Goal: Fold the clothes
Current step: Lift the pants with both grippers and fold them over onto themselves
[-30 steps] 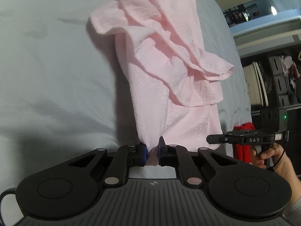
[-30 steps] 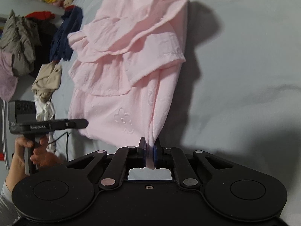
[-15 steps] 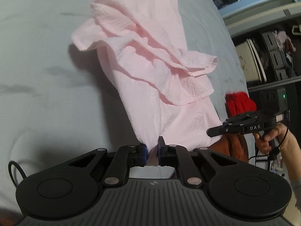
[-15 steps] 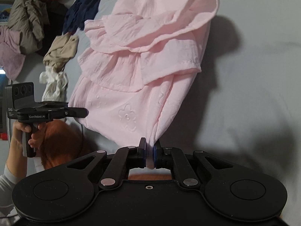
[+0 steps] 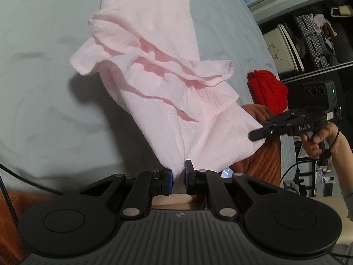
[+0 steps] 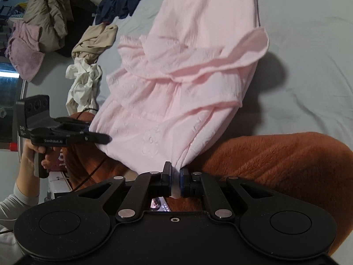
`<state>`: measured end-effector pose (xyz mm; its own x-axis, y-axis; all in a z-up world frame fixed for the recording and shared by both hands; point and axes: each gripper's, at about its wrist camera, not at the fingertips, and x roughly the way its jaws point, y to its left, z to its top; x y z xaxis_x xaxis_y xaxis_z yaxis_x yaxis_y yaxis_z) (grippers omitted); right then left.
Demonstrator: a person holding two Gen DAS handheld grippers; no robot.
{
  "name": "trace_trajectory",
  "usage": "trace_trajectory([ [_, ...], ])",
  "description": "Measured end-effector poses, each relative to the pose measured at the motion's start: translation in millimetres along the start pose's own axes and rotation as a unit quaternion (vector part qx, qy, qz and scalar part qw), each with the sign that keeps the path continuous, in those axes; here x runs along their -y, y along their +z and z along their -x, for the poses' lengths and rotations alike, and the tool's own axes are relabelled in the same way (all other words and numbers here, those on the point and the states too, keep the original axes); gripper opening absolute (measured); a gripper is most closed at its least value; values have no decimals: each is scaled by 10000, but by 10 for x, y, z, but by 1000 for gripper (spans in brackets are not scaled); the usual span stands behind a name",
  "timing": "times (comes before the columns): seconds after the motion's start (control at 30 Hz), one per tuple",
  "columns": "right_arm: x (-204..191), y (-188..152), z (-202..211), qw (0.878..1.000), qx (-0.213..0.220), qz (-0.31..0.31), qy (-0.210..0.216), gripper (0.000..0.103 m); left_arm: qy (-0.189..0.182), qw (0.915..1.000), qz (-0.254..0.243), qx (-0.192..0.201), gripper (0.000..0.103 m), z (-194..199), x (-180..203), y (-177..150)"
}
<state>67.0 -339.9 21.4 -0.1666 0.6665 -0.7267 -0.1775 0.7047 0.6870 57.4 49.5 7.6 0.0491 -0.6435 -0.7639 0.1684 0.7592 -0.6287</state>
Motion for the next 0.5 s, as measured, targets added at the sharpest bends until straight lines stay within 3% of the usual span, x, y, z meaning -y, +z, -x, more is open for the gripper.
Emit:
trace_trajectory([
  [0.27,-46,66,-54,9995,319,-73,47,4,-13,9998,64,188,9,75,-17,82],
  [0.5,-130,262,136,9979,626,101,144,4,-96,9992,-72,388,9,124,144,329],
])
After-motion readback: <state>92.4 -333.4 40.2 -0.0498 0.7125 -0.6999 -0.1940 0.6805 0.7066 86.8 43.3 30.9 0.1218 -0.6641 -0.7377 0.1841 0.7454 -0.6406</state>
